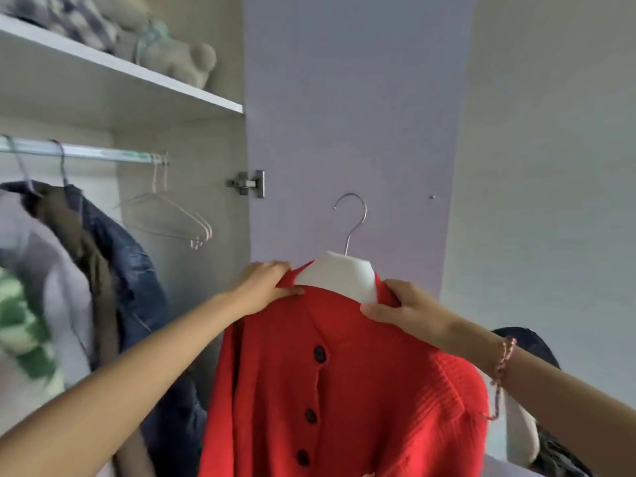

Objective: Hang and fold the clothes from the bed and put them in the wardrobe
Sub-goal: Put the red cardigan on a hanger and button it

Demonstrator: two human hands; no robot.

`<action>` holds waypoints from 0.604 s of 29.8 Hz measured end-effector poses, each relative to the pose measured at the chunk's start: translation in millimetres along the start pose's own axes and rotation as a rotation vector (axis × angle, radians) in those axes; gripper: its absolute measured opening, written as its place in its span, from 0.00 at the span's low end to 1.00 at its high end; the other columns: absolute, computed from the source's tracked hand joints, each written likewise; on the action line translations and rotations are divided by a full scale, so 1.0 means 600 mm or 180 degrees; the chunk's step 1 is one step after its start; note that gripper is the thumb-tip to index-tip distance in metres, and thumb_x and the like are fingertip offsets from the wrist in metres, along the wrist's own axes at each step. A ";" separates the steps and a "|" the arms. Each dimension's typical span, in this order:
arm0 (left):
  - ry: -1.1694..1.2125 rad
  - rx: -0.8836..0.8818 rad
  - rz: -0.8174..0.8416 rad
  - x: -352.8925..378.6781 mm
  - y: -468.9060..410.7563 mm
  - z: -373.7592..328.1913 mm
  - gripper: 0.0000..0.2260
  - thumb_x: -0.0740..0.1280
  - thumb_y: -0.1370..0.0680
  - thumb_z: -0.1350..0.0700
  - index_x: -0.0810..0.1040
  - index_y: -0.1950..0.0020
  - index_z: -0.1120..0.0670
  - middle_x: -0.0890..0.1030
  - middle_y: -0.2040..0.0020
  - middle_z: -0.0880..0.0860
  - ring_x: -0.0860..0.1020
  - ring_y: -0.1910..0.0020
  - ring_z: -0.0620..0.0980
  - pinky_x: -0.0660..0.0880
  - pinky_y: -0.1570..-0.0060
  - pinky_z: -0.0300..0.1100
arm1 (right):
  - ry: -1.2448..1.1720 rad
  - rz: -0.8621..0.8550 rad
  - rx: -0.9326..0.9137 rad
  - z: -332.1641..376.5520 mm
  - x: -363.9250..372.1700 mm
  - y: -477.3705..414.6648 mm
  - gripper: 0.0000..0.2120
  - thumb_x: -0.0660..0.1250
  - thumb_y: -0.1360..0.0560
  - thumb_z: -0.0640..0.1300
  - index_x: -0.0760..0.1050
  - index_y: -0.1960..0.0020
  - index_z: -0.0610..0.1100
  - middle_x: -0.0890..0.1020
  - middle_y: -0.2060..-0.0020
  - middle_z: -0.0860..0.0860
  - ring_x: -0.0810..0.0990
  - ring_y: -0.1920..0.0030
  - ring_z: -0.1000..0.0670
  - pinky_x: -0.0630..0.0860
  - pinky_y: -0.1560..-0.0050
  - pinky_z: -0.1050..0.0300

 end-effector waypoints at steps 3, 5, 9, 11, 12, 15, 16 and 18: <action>0.0125 -0.0390 0.0395 0.010 -0.005 0.092 0.23 0.68 0.31 0.37 0.75 0.55 0.57 0.78 0.61 0.52 0.77 0.58 0.53 0.74 0.56 0.46 | -0.0055 -0.0120 -0.0121 0.028 0.030 -0.065 0.12 0.70 0.27 0.48 0.71 0.62 0.43 0.72 0.70 0.54 0.70 0.71 0.56 0.65 0.71 0.65; 0.0239 -0.0652 0.0432 -0.008 -0.004 0.167 0.25 0.70 0.32 0.38 0.77 0.50 0.58 0.80 0.56 0.54 0.79 0.55 0.54 0.74 0.54 0.45 | 0.0091 -0.0156 -0.0349 0.075 0.067 -0.121 0.14 0.69 0.27 0.47 0.68 0.66 0.45 0.69 0.72 0.54 0.67 0.72 0.56 0.62 0.72 0.64; 0.0058 -0.1041 0.0554 -0.050 -0.002 0.280 0.27 0.71 0.32 0.37 0.74 0.42 0.54 0.78 0.47 0.50 0.76 0.51 0.48 0.72 0.53 0.41 | 0.0376 -0.0258 -0.0628 0.157 0.126 -0.219 0.16 0.68 0.26 0.50 0.63 0.67 0.50 0.68 0.70 0.56 0.67 0.69 0.54 0.63 0.68 0.59; -0.0135 -0.1186 0.0652 -0.070 -0.006 0.344 0.29 0.69 0.32 0.35 0.72 0.38 0.52 0.78 0.42 0.50 0.76 0.46 0.50 0.73 0.45 0.44 | 0.0465 -0.0297 -0.0733 0.196 0.154 -0.276 0.15 0.67 0.26 0.51 0.63 0.66 0.50 0.70 0.68 0.55 0.71 0.64 0.50 0.64 0.65 0.57; -0.0249 -0.1340 0.0724 -0.082 -0.005 0.378 0.28 0.68 0.30 0.36 0.71 0.37 0.51 0.77 0.41 0.51 0.76 0.43 0.52 0.72 0.43 0.45 | 0.0575 -0.0287 -0.0778 0.215 0.169 -0.301 0.13 0.66 0.26 0.52 0.65 0.63 0.51 0.73 0.66 0.54 0.73 0.60 0.48 0.66 0.63 0.56; -0.0997 -0.1760 0.0939 -0.107 0.009 0.460 0.21 0.56 0.20 0.41 0.71 0.36 0.55 0.75 0.37 0.55 0.72 0.38 0.55 0.66 0.38 0.46 | 0.0682 -0.0276 -0.0861 0.261 0.217 -0.361 0.10 0.66 0.26 0.54 0.72 0.53 0.47 0.79 0.55 0.49 0.78 0.51 0.45 0.68 0.57 0.57; -0.1311 -0.1899 0.0978 -0.114 0.011 0.476 0.20 0.53 0.19 0.44 0.71 0.35 0.55 0.74 0.36 0.56 0.71 0.37 0.55 0.62 0.35 0.48 | 0.0704 -0.0294 -0.0892 0.273 0.227 -0.378 0.11 0.65 0.26 0.54 0.73 0.50 0.46 0.80 0.53 0.48 0.78 0.50 0.44 0.69 0.56 0.56; -0.1956 -0.2185 0.1076 -0.124 0.020 0.527 0.17 0.50 0.17 0.50 0.70 0.32 0.52 0.73 0.36 0.55 0.69 0.35 0.53 0.55 0.31 0.50 | 0.0674 -0.0228 -0.0876 0.294 0.267 -0.429 0.14 0.65 0.26 0.53 0.74 0.46 0.45 0.80 0.49 0.47 0.78 0.47 0.42 0.71 0.52 0.55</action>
Point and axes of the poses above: each hand's wrist, its own y-axis away from the middle knuckle, its own x-axis out of the palm, z = x × y, the point moved 10 cm from there along -y, towards the middle knuckle
